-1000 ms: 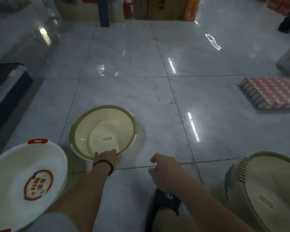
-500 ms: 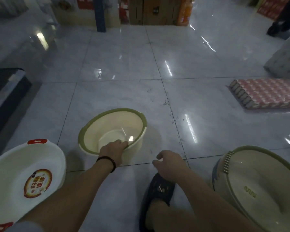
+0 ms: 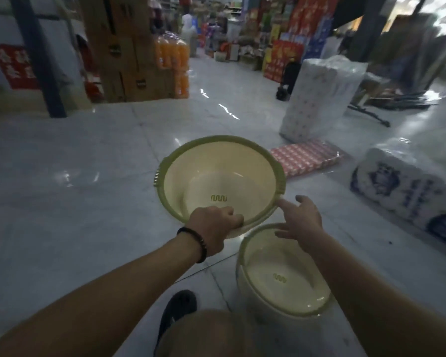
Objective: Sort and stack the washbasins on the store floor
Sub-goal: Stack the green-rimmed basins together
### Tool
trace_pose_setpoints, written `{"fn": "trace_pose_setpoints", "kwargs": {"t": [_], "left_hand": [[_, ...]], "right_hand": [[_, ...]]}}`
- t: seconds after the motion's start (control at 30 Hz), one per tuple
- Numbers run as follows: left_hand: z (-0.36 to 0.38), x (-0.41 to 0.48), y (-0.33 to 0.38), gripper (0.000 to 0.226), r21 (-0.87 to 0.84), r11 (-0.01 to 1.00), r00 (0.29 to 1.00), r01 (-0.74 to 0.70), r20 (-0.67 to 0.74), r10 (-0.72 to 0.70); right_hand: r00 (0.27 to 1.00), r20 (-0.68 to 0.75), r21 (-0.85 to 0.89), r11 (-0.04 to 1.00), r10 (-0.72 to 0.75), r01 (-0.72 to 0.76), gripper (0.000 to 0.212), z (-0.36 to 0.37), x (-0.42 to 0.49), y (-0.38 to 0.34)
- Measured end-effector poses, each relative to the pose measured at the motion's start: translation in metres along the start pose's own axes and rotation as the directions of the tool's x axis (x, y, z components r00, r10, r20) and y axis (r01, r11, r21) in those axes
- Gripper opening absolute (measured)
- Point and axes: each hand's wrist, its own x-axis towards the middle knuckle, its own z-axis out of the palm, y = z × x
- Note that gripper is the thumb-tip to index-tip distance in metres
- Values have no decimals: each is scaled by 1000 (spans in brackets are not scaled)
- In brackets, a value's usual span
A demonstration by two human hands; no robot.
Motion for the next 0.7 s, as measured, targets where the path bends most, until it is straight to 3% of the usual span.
{"fn": "trace_pose_setpoints", "kwargs": {"t": [0.07, 0.13, 0.23, 0.3, 0.33, 0.4, 0.47, 0.6, 0.7], "left_hand": [[-14, 24, 40, 37, 60, 990, 992, -126, -4, 127], [-16, 47, 76, 34, 96, 962, 967, -255, 17, 254], [-16, 75, 112, 31, 76, 915, 918, -397, 22, 397], [-6, 90, 115, 52, 31, 886, 878, -463, 156, 453], [3, 96, 111, 64, 56, 875, 847, -481, 287, 447], [27, 101, 98, 59, 103, 860, 804, -501, 423, 418], [60, 101, 82, 49, 84, 866, 787, -493, 469, 402], [111, 101, 75, 65, 58, 876, 731, -479, 579, 361], [149, 108, 78, 62, 21, 934, 683, -357, 688, 246]], "right_hand": [[998, -46, 90, 996, 31, -27, 71, -43, 7, 7], [990, -139, 37, 999, 20, -15, 53, -80, 15, 17], [971, -224, 25, 997, 78, -74, 48, -127, 32, 41], [963, -240, 52, 992, 123, -114, 44, -151, 42, 64], [958, -250, 53, 990, 138, -129, 42, -162, 47, 78], [951, -262, 26, 986, 166, -165, 41, -177, 58, 106], [954, -232, 7, 982, 188, -191, 43, -181, 68, 132], [956, -169, -42, 968, 239, -249, 38, -165, 90, 175], [957, -140, -100, 957, 256, -271, 31, -151, 104, 201]]}}
